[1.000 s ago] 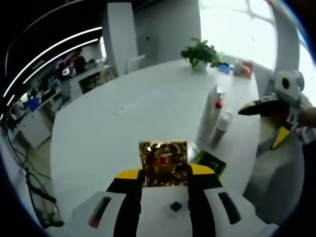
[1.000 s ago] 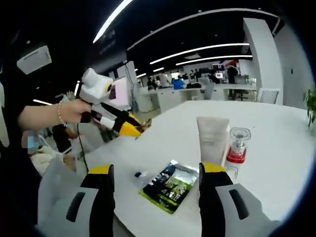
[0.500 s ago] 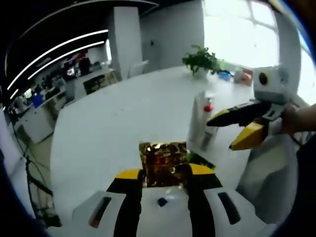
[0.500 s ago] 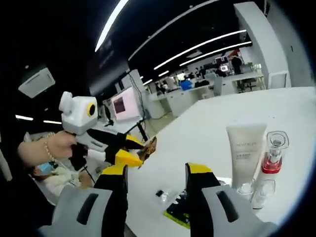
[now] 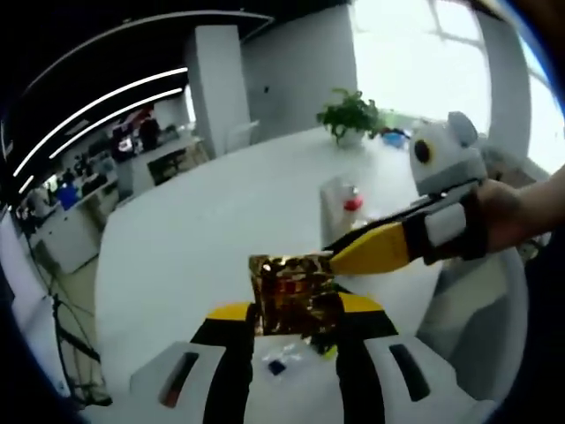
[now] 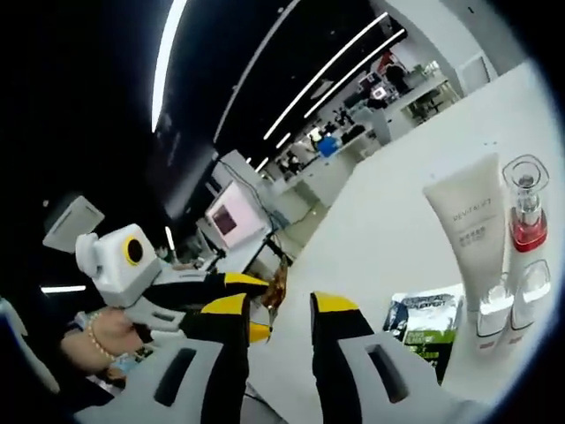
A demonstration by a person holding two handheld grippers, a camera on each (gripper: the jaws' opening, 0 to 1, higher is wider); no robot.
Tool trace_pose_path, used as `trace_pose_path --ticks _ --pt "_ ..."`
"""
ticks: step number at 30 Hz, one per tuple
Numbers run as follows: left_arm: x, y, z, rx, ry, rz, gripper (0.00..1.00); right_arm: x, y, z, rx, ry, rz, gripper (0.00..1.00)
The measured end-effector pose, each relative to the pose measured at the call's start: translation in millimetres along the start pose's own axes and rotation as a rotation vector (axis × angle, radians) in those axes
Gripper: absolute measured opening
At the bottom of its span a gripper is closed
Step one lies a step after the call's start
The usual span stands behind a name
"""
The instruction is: Arrange the skincare products in the storage area until every visible bottle or jar stands upright without overlapping.
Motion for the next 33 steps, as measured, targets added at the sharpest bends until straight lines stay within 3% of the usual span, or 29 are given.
trace_pose_path --ticks 7,11,21,26,33 --pt "3.7 -2 -5.7 0.000 0.011 -0.013 0.37 0.0 -2 -2 0.002 0.058 -0.005 0.14" --pt "2.8 -4 -9.7 -0.012 0.003 -0.015 0.37 -2.2 -1 1 0.014 0.063 0.008 0.04" --pt "-4.3 -12 -10.4 -0.046 -0.021 -0.023 0.39 -6.1 -4 6 0.038 0.074 0.032 0.01" --pt "-7.6 -21 -2.7 -0.112 -0.106 -0.075 0.44 -1.8 -7 7 0.036 0.059 0.036 0.01" --pt "-12.4 -39 11.6 -0.183 -0.216 -0.148 0.39 4.3 -7 24 0.120 0.041 0.041 0.01"
Point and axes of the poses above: the point that each gripper's makers call its tool centre point, and the gripper's own axes: y roughly forward along the fingers, z roughly to its left, x roughly out of its top, the point moved 7 cm from there along -y, roughly backward along the fingers, and after that the axes turned 9 degrees about y, right-handed, at the moved point
